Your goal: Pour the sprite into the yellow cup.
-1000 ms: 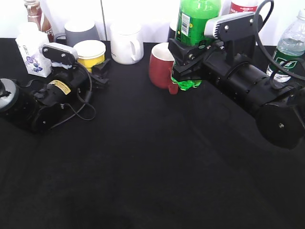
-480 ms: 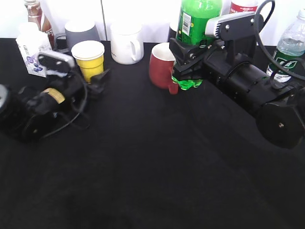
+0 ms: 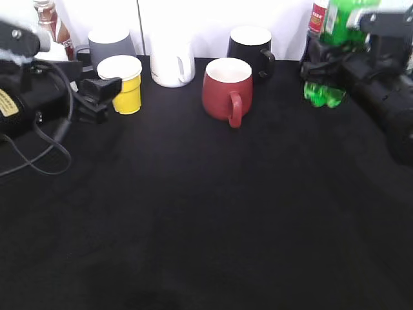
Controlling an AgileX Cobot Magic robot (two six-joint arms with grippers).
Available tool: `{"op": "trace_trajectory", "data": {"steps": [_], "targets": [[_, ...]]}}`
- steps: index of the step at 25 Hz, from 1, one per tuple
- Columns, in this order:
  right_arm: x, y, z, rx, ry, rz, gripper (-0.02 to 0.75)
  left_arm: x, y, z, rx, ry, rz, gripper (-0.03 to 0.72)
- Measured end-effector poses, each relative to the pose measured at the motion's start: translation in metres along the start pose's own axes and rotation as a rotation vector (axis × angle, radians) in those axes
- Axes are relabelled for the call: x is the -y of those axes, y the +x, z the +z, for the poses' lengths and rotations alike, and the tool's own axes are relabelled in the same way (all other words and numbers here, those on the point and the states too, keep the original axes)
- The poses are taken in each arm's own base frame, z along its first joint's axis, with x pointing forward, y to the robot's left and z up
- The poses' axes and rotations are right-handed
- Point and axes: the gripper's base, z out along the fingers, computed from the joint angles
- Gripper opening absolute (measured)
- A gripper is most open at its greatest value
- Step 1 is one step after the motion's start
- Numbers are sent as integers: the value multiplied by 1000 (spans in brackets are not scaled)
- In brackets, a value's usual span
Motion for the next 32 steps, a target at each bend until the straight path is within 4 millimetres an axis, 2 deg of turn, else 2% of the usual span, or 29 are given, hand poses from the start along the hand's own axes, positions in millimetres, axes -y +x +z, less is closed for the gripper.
{"op": "trace_trajectory", "data": {"steps": [3, 5, 9, 10, 12, 13, 16, 21, 22, 24, 25, 27, 29, 32], "targets": [[0, 27, 30, -32, -36, -7, 438, 17, -4, -5, -35, 53, 18, 585], [-4, 40, 44, -18, -74, -23, 438, 20, -3, -5, -45, 63, 21, 585], [-4, 55, 49, -19, -79, 7, 438, 20, -3, -5, -48, 63, 21, 585], [-5, 55, 49, -18, -87, 6, 458, 20, -3, -5, -48, 63, 21, 585], [-5, 55, 49, -17, -97, 3, 568, 20, -3, -5, -48, 63, 21, 585], [-6, 54, 50, -12, -99, 4, 596, 20, -3, -5, -45, 63, 21, 585], [-4, 57, 36, -43, -97, 9, 610, 20, -4, -5, -42, 63, 21, 585], [1, 59, -13, -84, -97, 9, 610, 20, -3, -5, -48, 63, 21, 585], [2, 52, -24, -90, -96, 11, 608, 20, -3, -6, -68, 61, 22, 585], [1, 18, -37, -176, -91, 8, 608, 17, -11, -13, -156, 44, 28, 585], [0, -6, -44, -259, -87, 4, 606, 14, -23, -16, -224, 25, 25, 585], [-2, -52, -56, -506, -72, -6, 604, 8, -48, -24, -431, -12, -43, 584], [-2, -88, -75, -769, -58, -27, 595, 9, -58, -38, -711, -9, -100, 583], [0, -108, -110, -1041, -39, -47, 596, 11, -51, -71, -1104, 5, -110, 583]]}}
